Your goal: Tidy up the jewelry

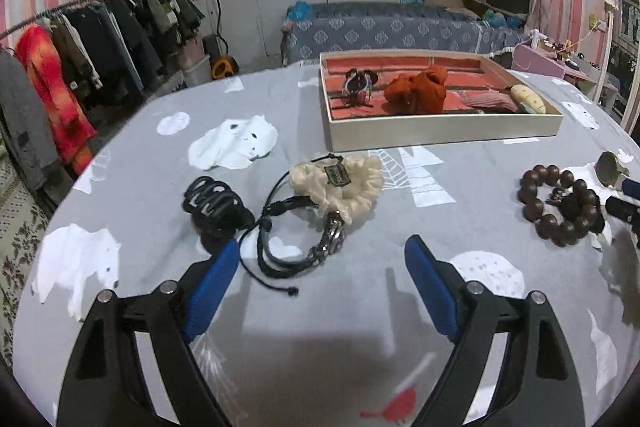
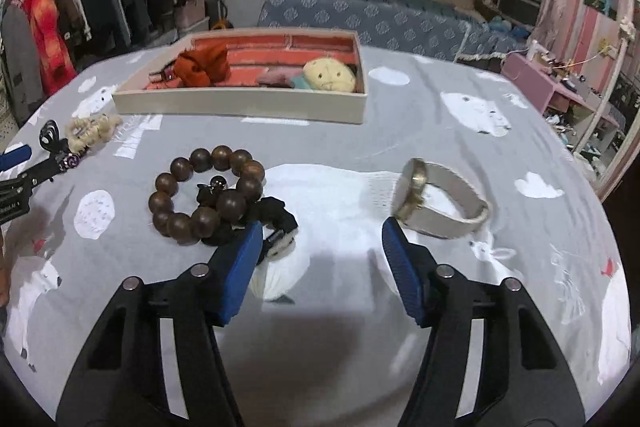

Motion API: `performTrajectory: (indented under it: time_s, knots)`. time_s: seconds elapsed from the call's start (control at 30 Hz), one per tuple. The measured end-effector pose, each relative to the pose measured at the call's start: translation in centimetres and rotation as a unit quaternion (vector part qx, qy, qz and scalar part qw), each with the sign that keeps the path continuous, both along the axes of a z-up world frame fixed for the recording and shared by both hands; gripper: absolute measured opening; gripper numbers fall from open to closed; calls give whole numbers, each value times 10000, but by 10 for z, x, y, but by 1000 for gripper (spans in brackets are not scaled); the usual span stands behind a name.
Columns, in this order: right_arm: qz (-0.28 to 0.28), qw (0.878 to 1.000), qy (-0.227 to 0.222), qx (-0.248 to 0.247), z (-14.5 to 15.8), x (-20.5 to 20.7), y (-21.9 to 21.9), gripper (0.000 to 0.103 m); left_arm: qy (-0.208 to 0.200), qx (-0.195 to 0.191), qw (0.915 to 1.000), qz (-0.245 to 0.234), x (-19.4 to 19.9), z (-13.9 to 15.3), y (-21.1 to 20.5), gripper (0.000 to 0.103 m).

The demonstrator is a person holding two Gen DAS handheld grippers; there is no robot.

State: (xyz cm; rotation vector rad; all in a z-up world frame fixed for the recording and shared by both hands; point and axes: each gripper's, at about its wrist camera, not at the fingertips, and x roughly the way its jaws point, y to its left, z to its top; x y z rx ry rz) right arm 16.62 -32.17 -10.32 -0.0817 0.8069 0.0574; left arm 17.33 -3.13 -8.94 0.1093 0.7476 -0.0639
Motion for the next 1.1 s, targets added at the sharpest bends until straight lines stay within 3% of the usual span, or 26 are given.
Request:
performTrajectory:
  time_s: [0.13, 0.2, 0.27, 0.37, 0.4, 0.43, 0.47, 0.7, 0.9, 1.1]
  knots:
    - [88, 9994, 305, -129, -16, 19, 6, 59, 264, -90, 9996, -39, 17, -10, 6, 77]
    - [127, 9991, 393, -108, -19, 26, 8, 56, 461, -209, 9987, -85, 24, -14, 10, 65]
    - [159, 9988, 464, -39, -22, 31, 8, 53, 589, -274, 9979, -69, 29, -18, 13, 61]
    - [237, 9986, 469, 36, -22, 34, 9, 46, 596, -279, 9978, -21, 29, -19, 14, 52]
    - [280, 9986, 447, 34, -22, 34, 10, 40, 577, -279, 9979, 10, 29, -19, 15, 49]
    - [343, 9985, 417, 23, -21, 33, 13, 28, 584, -340, 9977, -31, 29, -19, 16, 31]
    - [379, 9985, 401, -1, -21, 33, 15, 22, 698, -425, 9965, -159, 30, -22, 16, 22]
    - [385, 9986, 303, 224, -14, 26, 9, 12, 569, -448, 9972, -170, 21, -16, 17, 20]
    - [368, 9986, 107, 362, 1, 1, 5, 11, 396, -513, 9976, -231, -8, -1, 20, 19]
    - [144, 9974, -402, 583, 31, -39, -12, 11, -38, -506, 9984, -242, -48, 30, 25, 19]
